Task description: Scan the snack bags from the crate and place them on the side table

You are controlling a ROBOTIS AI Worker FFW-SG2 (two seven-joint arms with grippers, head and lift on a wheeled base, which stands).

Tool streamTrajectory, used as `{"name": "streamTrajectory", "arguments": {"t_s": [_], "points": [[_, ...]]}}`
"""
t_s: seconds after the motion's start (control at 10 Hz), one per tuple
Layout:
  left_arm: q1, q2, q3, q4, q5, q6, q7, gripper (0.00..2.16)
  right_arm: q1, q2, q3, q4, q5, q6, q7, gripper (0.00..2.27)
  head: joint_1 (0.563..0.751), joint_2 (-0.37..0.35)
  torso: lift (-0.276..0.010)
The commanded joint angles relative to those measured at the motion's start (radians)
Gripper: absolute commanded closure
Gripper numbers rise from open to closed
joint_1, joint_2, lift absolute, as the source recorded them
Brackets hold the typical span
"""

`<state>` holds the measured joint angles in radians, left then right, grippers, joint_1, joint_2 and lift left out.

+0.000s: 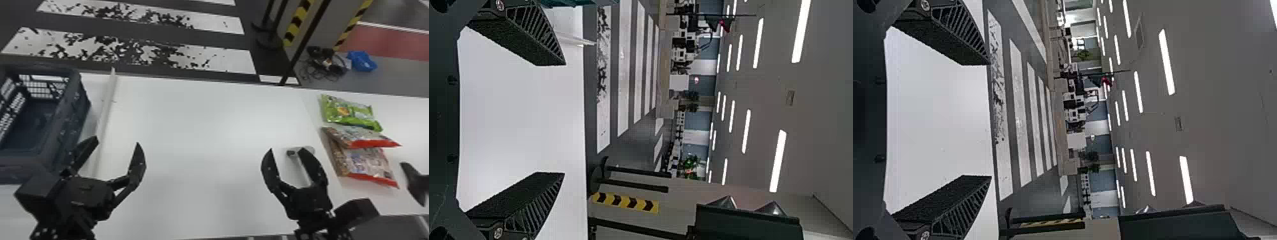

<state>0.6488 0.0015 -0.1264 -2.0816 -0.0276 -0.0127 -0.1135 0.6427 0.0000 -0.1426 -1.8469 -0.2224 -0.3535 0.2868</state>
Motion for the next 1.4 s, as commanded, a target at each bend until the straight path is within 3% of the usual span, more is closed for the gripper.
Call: {"name": "streamTrajectory", "arguments": {"t_s": [0.0, 1.3], "points": [[0.0, -0.004, 0.001, 0.0, 0.0, 0.0, 0.0, 0.08, 0.0, 0.001, 0.0, 0.0, 0.0, 0.0, 0.0, 0.06, 0.695, -0.196, -0.094], [0.0, -0.004, -0.001, -0.002, 0.002, 0.0, -0.002, 0.08, -0.002, 0.001, 0.003, 0.0, 0.002, 0.012, 0.0, 0.06, 0.695, -0.195, -0.094]]}}
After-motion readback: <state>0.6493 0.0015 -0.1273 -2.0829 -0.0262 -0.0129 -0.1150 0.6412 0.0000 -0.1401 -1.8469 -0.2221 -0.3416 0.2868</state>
